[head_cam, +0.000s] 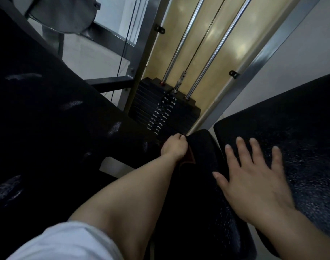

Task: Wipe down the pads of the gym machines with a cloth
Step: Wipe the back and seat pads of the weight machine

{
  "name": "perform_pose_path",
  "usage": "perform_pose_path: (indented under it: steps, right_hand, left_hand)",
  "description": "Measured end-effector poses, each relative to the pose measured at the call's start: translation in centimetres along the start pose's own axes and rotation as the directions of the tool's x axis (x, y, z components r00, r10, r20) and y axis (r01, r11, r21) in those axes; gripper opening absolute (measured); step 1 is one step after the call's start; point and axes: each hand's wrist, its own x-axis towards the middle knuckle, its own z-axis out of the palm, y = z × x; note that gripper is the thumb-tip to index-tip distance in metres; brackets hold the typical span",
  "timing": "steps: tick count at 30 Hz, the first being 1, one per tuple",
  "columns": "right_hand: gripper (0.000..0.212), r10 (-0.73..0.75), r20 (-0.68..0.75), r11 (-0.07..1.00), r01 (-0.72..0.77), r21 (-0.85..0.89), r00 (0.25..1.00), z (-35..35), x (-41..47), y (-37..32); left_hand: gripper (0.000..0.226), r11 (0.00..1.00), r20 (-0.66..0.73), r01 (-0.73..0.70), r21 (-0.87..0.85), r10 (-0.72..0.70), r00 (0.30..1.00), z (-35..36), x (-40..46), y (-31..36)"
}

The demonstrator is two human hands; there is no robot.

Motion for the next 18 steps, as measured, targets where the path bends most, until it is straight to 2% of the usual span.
perform_pose_path:
  steps: [3, 7, 10, 14, 16, 18]
  right_hand:
    - [0.071, -0.009, 0.003, 1.0, 0.009, 0.006, 1.0, -0.1, 0.1, 0.1]
    - [0.065, -0.001, -0.024, 0.999, 0.002, 0.034, 1.0, 0.2, 0.2, 0.1]
    - [0.073, 0.039, -0.076, 0.992, -0.03, 0.119, 0.996, 0.1, 0.3, -0.1]
    - [0.086, 0.083, -0.094, 0.966, -0.057, 0.251, 0.992, -0.8, 0.4, -0.1]
    - [0.081, 0.083, -0.11, 0.96, -0.05, 0.276, 0.99, -1.0, 0.5, -0.1]
    - [0.075, 0.105, -0.157, 0.92, -0.036, 0.39, 0.982, -0.8, 0.7, 0.1]
  left_hand:
    - [0.034, 1.0, -0.025, -0.014, -0.007, 0.013, 1.0, 0.3, 0.4, 0.5]
    - [0.034, 0.964, -0.043, -0.264, -0.008, 0.263, 0.964, 1.1, -0.8, 3.6]
    - [0.033, 0.913, -0.048, -0.403, 0.057, 0.406, 0.913, 1.8, -2.1, 5.4]
    - [0.04, 0.914, -0.029, -0.404, 0.028, 0.405, 0.914, 1.6, -4.0, 5.0]
    - [0.045, 0.91, 0.008, -0.414, 0.006, 0.414, 0.91, 1.7, -5.8, 4.9]
    - [0.049, 0.899, 0.056, -0.437, -0.026, 0.438, 0.897, 1.6, -7.8, 4.5]
